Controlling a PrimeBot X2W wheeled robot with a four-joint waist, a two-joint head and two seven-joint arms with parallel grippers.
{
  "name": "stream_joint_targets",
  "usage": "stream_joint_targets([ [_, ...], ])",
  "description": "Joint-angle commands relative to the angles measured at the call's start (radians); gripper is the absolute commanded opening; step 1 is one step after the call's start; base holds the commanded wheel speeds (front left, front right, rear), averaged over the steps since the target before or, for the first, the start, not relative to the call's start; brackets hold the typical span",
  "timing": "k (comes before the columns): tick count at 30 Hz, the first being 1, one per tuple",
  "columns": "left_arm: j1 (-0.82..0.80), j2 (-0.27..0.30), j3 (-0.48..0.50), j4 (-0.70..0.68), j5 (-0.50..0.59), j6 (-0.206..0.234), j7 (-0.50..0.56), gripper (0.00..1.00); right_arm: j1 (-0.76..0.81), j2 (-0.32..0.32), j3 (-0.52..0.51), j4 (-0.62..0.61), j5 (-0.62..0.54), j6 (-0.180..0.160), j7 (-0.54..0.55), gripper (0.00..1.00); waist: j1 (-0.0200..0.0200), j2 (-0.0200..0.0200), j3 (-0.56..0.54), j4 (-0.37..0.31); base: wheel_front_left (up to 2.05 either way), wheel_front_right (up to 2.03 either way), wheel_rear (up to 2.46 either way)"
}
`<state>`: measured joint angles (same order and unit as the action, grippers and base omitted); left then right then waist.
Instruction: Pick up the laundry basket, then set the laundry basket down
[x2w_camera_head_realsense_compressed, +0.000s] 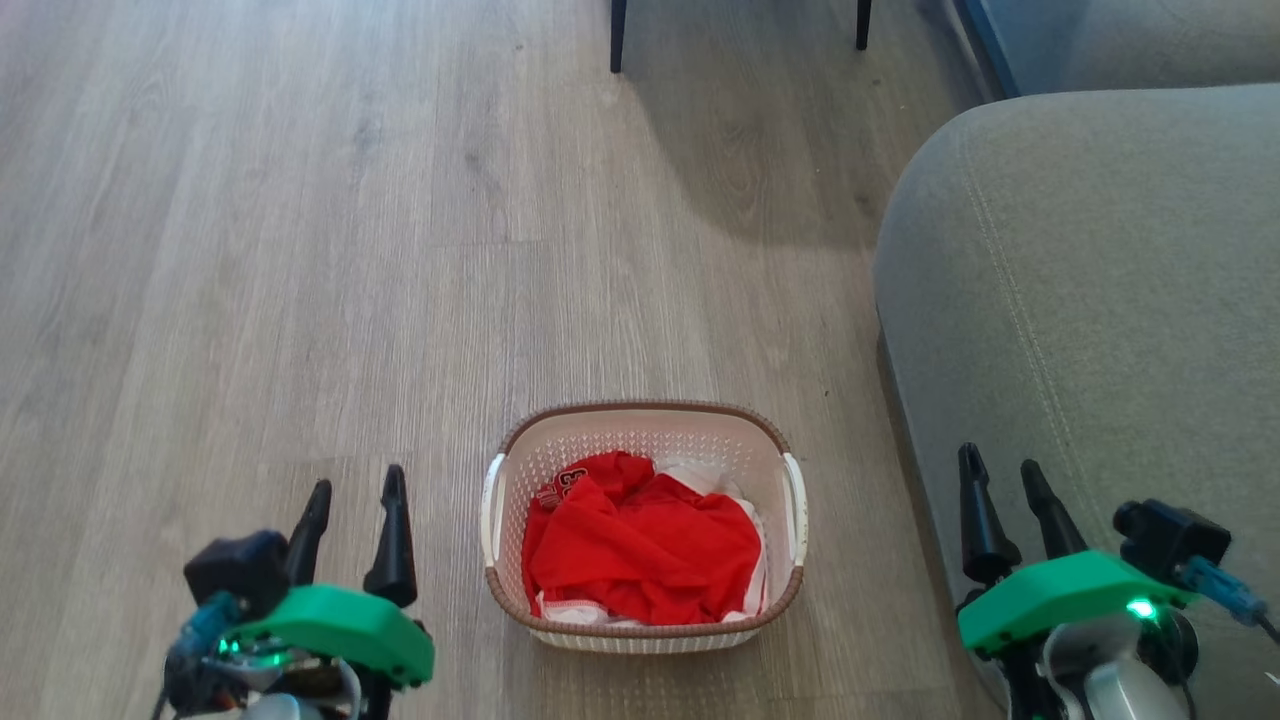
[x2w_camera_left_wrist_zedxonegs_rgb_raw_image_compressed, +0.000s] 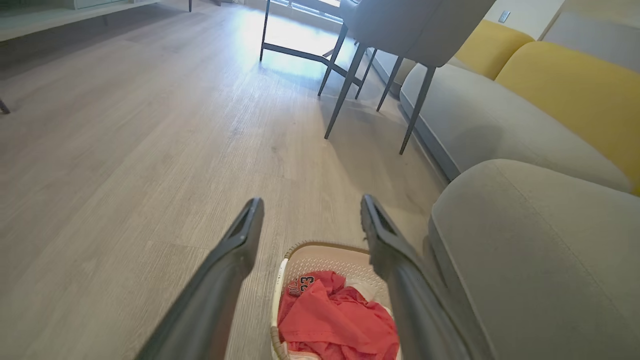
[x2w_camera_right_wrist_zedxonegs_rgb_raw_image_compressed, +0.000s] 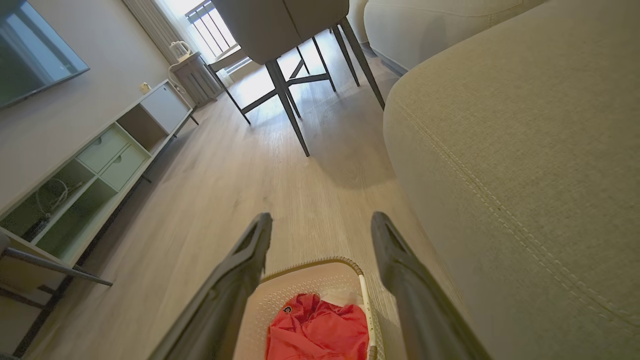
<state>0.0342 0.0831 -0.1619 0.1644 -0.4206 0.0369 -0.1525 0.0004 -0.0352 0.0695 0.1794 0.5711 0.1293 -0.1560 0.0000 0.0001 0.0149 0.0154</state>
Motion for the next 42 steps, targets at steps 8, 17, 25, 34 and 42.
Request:
stream_joint_targets([
  [8,-0.028,0.024,-0.012,-0.039,0.123,0.027,-0.041,1.00,-0.046,-0.012,0.043,-0.034,-0.111,0.001,-0.037,1.00,0.0000,-0.0001,0.009,0.002,0.00,0.00,0.00],
  [17,-0.033,0.033,-0.037,-0.047,0.231,0.051,-0.067,1.00,-0.056,-0.013,0.064,-0.038,-0.212,0.001,-0.063,1.00,0.0000,-0.0001,0.020,0.004,0.00,0.00,0.00],
  [25,-0.034,0.038,-0.052,-0.053,0.323,0.070,-0.090,1.00,-0.063,-0.014,0.086,-0.041,-0.301,0.001,-0.087,1.00,0.0000,-0.0001,0.025,0.004,0.00,0.00,0.00],
  [34,-0.024,0.035,-0.053,-0.046,0.388,0.078,-0.109,1.00,-0.062,-0.015,0.102,-0.040,-0.373,0.001,-0.106,1.00,0.0000,-0.0001,0.018,0.002,0.00,0.00,0.00],
  [42,-0.015,0.032,-0.049,-0.037,0.387,0.072,-0.109,1.00,-0.055,-0.015,0.105,-0.034,-0.372,0.001,-0.106,1.00,0.0000,-0.0001,0.007,0.001,0.00,0.00,0.00],
])
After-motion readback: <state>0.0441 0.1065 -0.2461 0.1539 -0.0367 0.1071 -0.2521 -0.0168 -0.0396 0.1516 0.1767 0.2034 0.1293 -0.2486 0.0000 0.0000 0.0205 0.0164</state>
